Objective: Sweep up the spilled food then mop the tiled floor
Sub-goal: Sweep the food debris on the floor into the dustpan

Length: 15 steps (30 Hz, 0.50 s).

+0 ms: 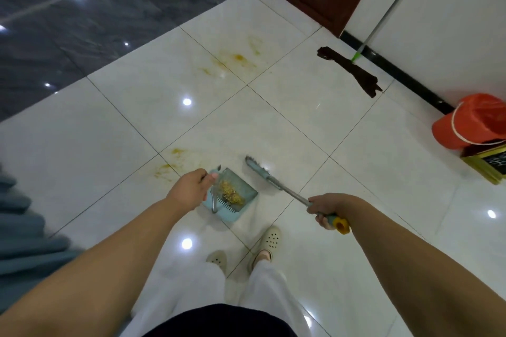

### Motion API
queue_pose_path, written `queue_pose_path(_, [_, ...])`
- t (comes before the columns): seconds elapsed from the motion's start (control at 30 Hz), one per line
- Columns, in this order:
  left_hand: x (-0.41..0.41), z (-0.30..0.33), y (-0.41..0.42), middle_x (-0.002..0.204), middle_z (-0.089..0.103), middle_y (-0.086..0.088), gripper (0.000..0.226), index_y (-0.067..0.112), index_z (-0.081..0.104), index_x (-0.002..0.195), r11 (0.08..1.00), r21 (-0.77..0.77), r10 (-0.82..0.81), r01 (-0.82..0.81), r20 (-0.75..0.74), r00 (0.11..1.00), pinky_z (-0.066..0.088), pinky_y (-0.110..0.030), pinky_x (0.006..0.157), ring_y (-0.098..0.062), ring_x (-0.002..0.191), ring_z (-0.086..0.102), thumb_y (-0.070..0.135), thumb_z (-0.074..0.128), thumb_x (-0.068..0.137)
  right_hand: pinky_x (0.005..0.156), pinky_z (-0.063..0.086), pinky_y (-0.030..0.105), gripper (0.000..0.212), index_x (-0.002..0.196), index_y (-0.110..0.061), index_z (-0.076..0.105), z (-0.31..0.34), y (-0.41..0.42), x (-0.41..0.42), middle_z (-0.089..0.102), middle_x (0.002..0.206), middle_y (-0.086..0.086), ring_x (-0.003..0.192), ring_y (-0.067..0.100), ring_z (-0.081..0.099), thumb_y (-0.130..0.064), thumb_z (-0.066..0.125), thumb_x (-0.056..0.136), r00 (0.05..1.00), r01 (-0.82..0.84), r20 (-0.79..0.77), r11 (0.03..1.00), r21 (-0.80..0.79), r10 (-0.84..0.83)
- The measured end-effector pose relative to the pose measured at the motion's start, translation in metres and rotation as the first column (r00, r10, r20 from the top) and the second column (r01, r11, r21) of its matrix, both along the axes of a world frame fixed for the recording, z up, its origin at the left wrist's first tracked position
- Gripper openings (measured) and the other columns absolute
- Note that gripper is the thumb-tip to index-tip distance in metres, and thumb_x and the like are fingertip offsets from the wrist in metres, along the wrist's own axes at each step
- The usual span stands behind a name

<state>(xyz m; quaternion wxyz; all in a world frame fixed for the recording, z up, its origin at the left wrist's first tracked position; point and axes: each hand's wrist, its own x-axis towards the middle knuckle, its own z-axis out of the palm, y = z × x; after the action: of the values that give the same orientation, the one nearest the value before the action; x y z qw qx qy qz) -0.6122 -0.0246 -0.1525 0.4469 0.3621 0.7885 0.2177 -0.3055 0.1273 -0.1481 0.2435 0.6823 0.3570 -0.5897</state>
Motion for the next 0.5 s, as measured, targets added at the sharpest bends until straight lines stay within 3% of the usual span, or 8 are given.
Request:
queue_pose_path(0.2, [-0.001,-0.007,-0.016,0.061,0.058,-0.003,0.04,0.018,0.047,0.072,0.999,-0.023,-0.028,0.027,-0.03,0.999,0.036,-0.023,0.045,-0.015,0.048,0.047,0.048,0.039,0.096,0.037,0.037,0.016,0.026,0.111,-0.024,0.055,0.015,-0.025,0.001,0.046,0.05,0.003,0.038,0.008,0.038,-0.009,0.053,0.089,0.994,-0.103,-0.033,0.988,-0.113,0.1])
queue_pose_path(0.5, [-0.001,-0.004,-0.028,0.063,0.056,-0.006,0.043,0.012,0.048,0.074,0.999,-0.03,-0.029,0.029,-0.009,1.0,0.038,-0.024,0.047,-0.018,0.05,0.048,0.048,0.039,0.096,0.038,0.037,0.016,0.033,0.12,-0.027,0.053,0.045,-0.036,0.026,0.043,0.056,0.003,0.04,0.008,0.038,-0.009,0.051,0.092,0.998,-0.05,-0.035,0.995,-0.085,0.047])
